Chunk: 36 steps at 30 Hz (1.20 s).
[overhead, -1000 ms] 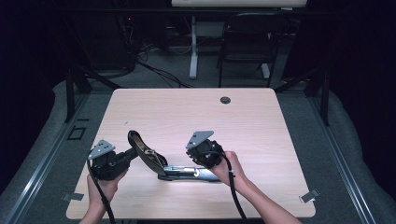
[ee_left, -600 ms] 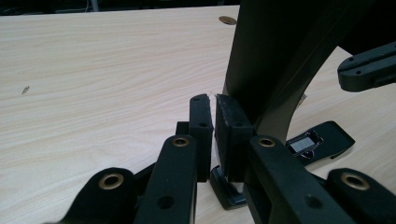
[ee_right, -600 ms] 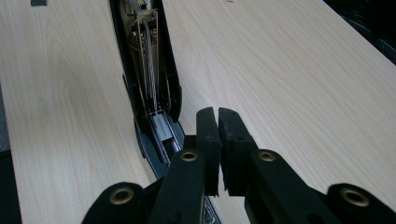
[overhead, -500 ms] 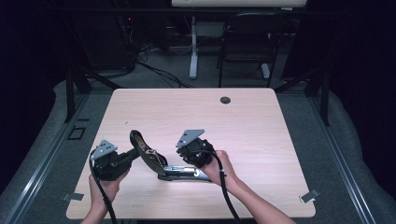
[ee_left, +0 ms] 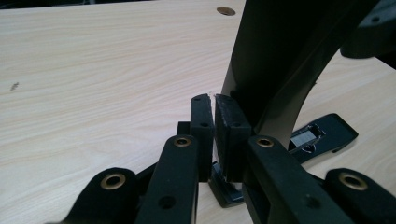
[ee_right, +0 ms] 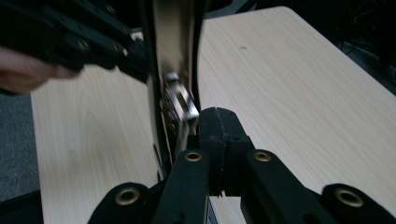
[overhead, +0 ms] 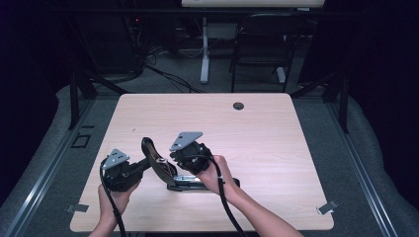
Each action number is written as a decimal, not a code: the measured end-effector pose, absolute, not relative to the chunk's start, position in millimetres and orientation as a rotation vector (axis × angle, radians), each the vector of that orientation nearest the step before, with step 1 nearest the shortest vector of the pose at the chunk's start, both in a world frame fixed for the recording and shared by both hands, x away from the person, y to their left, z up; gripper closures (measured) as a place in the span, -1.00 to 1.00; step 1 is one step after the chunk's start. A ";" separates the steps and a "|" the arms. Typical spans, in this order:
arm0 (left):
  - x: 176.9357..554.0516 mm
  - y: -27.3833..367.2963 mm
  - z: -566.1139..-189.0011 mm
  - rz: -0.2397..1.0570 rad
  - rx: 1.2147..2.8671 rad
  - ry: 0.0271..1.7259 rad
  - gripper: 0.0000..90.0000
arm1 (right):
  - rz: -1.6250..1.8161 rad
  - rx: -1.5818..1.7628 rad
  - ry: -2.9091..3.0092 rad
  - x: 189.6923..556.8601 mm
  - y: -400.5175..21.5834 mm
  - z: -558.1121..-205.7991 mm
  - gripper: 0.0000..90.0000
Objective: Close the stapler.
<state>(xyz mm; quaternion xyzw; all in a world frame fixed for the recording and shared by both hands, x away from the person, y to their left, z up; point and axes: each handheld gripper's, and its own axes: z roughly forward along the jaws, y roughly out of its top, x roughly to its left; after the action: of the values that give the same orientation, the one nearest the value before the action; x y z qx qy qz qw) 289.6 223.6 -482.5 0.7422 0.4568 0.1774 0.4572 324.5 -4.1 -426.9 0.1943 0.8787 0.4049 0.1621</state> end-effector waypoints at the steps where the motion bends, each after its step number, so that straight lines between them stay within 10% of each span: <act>1: 289.7 222.2 -482.6 0.437 1.823 1.117 0.92 | 1.156 0.544 2.509 324.0 -1.6 -425.5 1.00; 36: 304.8 177.6 -500.4 0.263 1.971 0.989 1.00 | 1.231 0.731 2.398 311.5 -81.5 -450.3 1.00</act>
<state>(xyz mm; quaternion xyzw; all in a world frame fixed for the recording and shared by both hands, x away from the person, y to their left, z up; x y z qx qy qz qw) 304.8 177.6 -500.4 0.7950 0.3991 0.1062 0.4444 311.5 -81.5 -450.3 0.2577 0.8456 0.4342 0.1734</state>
